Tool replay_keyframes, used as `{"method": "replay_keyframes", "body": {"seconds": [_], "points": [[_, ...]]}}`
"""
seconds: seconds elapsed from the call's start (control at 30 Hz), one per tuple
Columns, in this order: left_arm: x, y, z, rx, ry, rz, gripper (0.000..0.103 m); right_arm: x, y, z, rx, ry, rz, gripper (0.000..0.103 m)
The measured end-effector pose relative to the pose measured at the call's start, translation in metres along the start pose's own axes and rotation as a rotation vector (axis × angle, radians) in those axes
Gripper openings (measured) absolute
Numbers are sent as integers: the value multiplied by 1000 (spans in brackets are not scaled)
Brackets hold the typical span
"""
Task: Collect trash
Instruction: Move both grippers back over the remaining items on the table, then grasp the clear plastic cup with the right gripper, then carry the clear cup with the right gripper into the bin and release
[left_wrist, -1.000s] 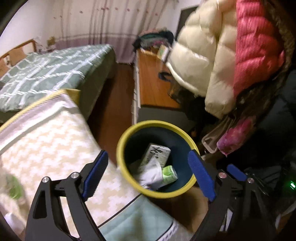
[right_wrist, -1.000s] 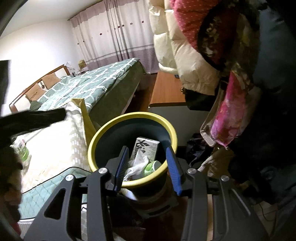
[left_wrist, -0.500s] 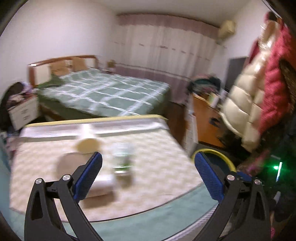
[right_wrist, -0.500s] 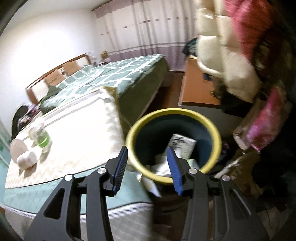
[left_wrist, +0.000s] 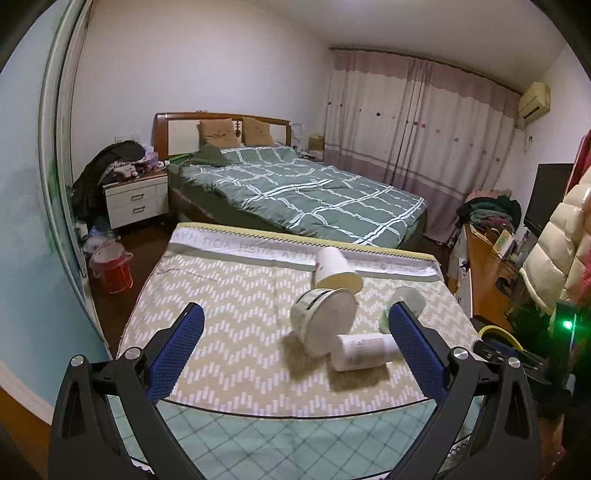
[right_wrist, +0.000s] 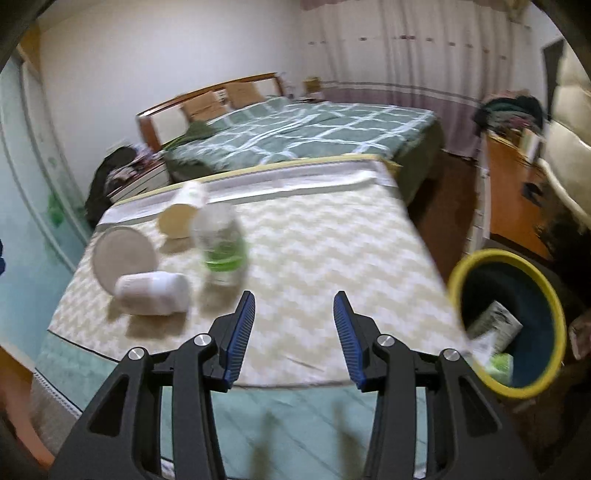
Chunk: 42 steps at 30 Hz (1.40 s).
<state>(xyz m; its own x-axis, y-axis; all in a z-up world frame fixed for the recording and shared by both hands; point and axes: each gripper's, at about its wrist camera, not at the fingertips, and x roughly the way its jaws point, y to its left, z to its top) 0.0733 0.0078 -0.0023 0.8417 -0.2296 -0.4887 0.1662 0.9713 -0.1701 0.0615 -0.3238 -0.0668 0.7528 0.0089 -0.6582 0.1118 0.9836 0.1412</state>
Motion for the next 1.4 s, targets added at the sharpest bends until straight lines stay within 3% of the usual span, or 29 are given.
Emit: {"method": "replay_keyframes", "body": {"seconds": [0.17, 0.47, 0.67, 0.73, 1.0, 1.4], "points": [[6, -5, -5, 1, 12, -9, 98, 26, 35, 21, -48, 16, 61, 46], [19, -12, -10, 10, 36, -30, 98, 72, 64, 49, -86, 64, 40, 54], [24, -16, -13, 21, 50, -45, 98, 98, 70, 55, -90, 85, 12, 54], [24, -17, -14, 23, 53, -49, 98, 102, 69, 56, -94, 86, -2, 47], [28, -26, -15, 43, 65, -59, 98, 87, 51, 54, -47, 70, 25, 47], [37, -53, -20, 96, 96, -89, 98, 39, 5, 35, 23, 7, -7, 47]]}}
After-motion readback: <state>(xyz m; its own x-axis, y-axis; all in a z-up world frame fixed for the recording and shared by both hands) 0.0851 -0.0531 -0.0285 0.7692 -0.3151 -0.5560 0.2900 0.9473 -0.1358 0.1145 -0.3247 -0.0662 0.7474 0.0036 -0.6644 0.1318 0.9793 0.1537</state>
